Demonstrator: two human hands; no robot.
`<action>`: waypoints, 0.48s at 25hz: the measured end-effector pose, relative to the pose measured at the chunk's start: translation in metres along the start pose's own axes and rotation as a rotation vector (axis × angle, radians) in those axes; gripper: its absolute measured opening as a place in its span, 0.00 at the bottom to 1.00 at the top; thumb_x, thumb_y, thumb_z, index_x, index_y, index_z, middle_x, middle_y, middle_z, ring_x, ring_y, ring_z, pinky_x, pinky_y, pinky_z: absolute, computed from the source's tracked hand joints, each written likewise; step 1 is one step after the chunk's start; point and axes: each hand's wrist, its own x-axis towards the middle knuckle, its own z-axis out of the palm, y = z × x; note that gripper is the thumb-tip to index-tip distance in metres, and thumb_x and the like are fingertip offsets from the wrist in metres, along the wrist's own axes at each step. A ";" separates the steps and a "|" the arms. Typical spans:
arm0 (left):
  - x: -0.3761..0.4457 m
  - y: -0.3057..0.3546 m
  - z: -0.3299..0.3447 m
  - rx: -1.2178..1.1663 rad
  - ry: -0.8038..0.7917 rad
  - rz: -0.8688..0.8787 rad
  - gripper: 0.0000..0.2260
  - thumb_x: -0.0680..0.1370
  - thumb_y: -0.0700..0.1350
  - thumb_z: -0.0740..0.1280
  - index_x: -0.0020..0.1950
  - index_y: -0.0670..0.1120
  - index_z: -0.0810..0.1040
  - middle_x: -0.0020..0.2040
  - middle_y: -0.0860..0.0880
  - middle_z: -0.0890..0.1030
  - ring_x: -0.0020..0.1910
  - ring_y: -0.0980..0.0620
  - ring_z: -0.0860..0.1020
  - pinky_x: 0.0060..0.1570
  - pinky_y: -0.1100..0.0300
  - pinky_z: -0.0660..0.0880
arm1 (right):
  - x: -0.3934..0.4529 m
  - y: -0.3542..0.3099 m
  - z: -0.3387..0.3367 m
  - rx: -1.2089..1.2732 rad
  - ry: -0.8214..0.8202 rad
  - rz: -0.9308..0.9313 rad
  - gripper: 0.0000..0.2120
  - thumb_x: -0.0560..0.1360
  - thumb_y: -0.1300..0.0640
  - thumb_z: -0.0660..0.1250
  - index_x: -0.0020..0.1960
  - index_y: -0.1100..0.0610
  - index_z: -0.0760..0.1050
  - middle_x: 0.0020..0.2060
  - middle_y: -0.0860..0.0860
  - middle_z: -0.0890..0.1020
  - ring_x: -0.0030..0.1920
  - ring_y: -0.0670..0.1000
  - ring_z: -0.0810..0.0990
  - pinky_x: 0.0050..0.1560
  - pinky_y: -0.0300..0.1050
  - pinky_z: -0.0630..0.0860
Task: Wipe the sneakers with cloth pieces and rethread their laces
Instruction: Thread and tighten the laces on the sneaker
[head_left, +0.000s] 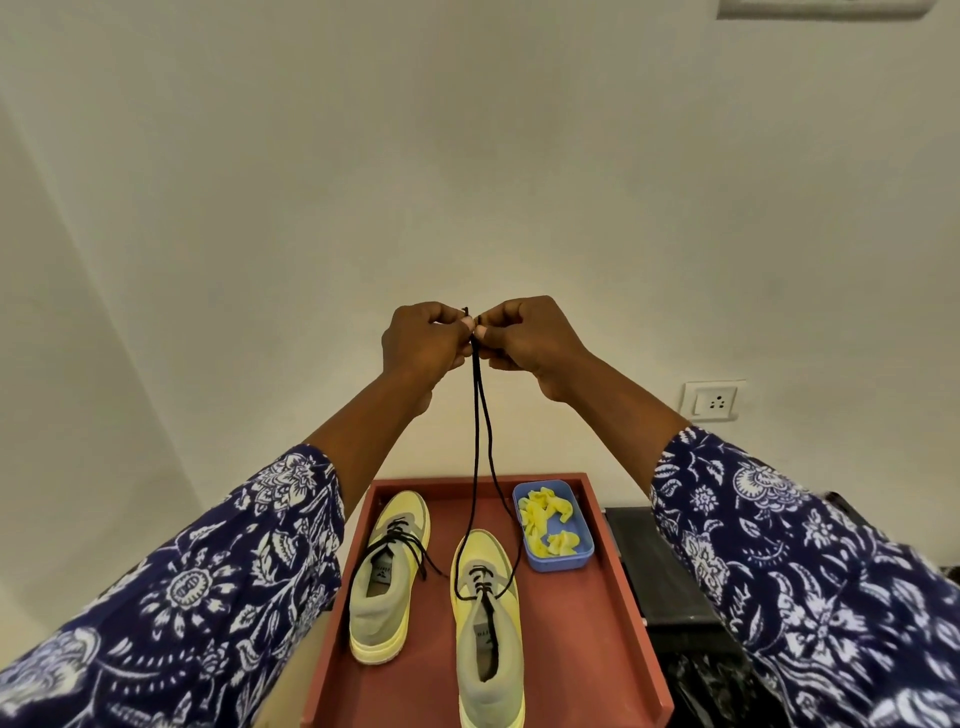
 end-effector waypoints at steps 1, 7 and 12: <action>0.001 -0.003 0.000 -0.004 0.001 -0.004 0.02 0.75 0.39 0.67 0.46 0.41 0.79 0.42 0.43 0.81 0.38 0.49 0.80 0.46 0.56 0.80 | 0.000 0.003 0.002 -0.020 -0.011 -0.013 0.06 0.73 0.64 0.68 0.49 0.64 0.78 0.42 0.58 0.82 0.42 0.53 0.82 0.43 0.43 0.79; -0.002 -0.036 0.006 -0.061 -0.028 -0.044 0.02 0.74 0.38 0.68 0.42 0.43 0.77 0.39 0.45 0.80 0.39 0.49 0.80 0.44 0.57 0.79 | 0.001 0.032 0.016 -0.158 0.021 -0.090 0.07 0.72 0.63 0.68 0.49 0.61 0.77 0.43 0.59 0.82 0.45 0.57 0.82 0.46 0.49 0.80; -0.018 -0.097 0.012 -0.030 -0.124 -0.111 0.04 0.73 0.42 0.70 0.45 0.46 0.77 0.44 0.46 0.81 0.43 0.51 0.79 0.45 0.55 0.76 | -0.004 0.084 0.022 -0.281 0.061 -0.040 0.10 0.74 0.63 0.64 0.55 0.59 0.75 0.38 0.53 0.79 0.42 0.55 0.80 0.46 0.47 0.78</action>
